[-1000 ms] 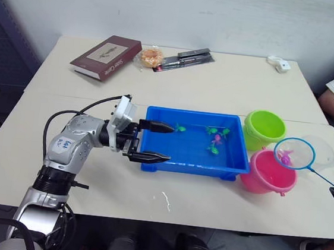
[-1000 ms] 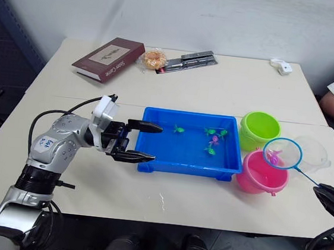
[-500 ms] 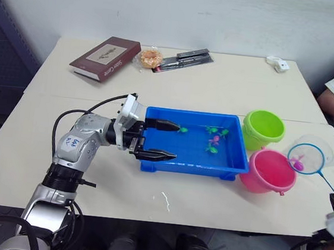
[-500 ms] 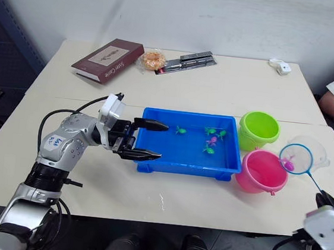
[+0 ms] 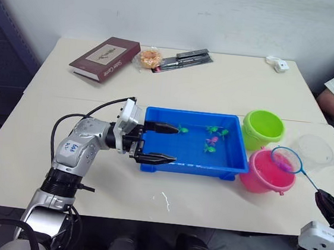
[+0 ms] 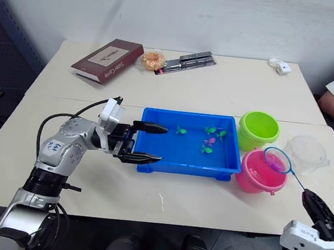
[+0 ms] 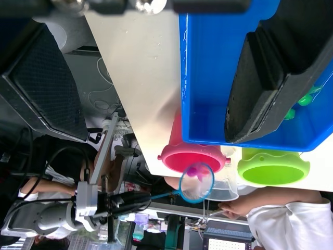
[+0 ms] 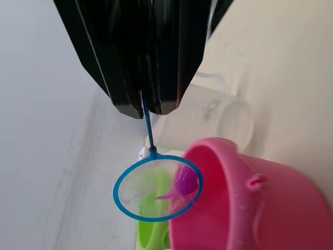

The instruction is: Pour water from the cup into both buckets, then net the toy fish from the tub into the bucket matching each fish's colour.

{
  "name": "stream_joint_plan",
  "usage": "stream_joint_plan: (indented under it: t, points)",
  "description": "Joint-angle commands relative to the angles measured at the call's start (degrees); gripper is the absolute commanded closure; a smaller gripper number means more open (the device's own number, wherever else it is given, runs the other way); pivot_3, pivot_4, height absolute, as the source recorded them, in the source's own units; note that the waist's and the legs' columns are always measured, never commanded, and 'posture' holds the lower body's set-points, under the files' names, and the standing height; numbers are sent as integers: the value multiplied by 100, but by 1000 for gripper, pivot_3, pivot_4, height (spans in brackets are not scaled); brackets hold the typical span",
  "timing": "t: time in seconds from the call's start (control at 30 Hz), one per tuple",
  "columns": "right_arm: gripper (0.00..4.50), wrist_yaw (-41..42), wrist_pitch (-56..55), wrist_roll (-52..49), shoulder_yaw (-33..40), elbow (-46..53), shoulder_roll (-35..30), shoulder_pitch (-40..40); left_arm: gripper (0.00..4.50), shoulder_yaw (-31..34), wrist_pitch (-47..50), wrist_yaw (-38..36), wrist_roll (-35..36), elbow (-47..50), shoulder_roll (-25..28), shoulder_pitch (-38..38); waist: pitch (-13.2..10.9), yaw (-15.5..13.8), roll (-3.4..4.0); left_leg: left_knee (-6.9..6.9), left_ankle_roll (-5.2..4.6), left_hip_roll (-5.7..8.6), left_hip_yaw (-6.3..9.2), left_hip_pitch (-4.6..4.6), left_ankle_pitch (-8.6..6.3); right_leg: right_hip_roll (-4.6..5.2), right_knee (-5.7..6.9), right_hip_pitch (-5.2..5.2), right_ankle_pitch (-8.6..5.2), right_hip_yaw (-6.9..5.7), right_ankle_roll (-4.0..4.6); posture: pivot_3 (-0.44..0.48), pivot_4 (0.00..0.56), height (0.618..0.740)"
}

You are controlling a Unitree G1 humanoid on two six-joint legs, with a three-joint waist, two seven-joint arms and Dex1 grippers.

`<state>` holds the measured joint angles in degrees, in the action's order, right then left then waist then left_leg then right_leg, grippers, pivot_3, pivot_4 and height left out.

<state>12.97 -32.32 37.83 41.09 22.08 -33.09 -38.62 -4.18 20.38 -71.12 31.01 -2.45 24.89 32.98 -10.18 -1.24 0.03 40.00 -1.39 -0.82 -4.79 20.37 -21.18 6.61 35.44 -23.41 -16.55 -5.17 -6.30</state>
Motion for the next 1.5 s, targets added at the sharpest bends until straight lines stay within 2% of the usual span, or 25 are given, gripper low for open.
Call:
stream_joint_plan:
  t: [0.03, 0.33, 0.63, 0.87, 0.97, 1.03, 1.13, 1.23, 1.5]
  points:
    - [4500, -469, 214, 167, 287, 149, 125, 181, 43, 65, -134, 32, 18, 199, -13, 5, 0, 6, 0, 0, 0, 0, -2, -1, 0, 0, 0, 0, 0, 2, 1, 0, 150, 740]
    - [4500, -597, 78, 393, -178, 346, 322, -63, 43, -19, -133, 23, 18, 224, -36, -21, 0, 8, 0, -2, 1, -1, -8, -4, -1, -1, 0, 0, -3, 7, 5, 0, 150, 740]
    - [4500, -908, 325, 483, 26, 345, 398, -82, 43, -41, -246, 67, -98, 130, -57, 26, 0, 1, 0, -2, 1, -2, -13, -6, -1, -1, 0, -3, -3, 12, 5, 0, 150, 740]
    - [4500, -1002, 274, 494, -173, 337, 345, -23, 43, -30, -326, 79, -167, 66, -58, 50, 0, 5, 0, -3, 1, -3, -15, -7, -2, -2, 0, -4, -3, 17, 5, 0, 150, 740]
    - [4500, -1069, 469, 505, 50, 265, 322, 52, 43, -41, -332, 67, -187, 70, -65, 55, 0, 3, 0, -3, 0, -2, -15, -6, -2, -1, 0, -4, -3, 18, 5, 0, 150, 740]
    - [4500, -1004, 160, 525, -154, 361, 243, -118, 43, -37, -314, 101, -181, 95, -83, 38, 0, 2, 0, -3, -1, -2, -16, -6, -3, 0, 0, -5, -3, 19, 5, 0, 150, 740]
    - [4500, -1088, 260, 525, -40, 202, 187, -90, 43, -33, -305, 145, -179, 110, -107, 22, 0, 6, 0, -4, -1, -3, -15, -7, -3, -2, 0, -5, -3, 24, 6, 0, 150, 740]
    - [4500, -1015, 18, 538, -334, 348, 186, -216, 43, -64, -288, 161, -175, 151, -131, 7, 0, 4, 0, -4, -2, -2, -19, -8, -3, -1, 0, -5, -3, 25, 5, 0, 150, 740]
    - [4500, -1157, 229, 627, -158, 327, 273, -206, 43, -35, -332, 218, -192, 86, -157, 44, 0, 4, 0, -4, -2, -2, -21, -8, -3, -2, 0, -6, -3, 56, 5, 0, 150, 740]
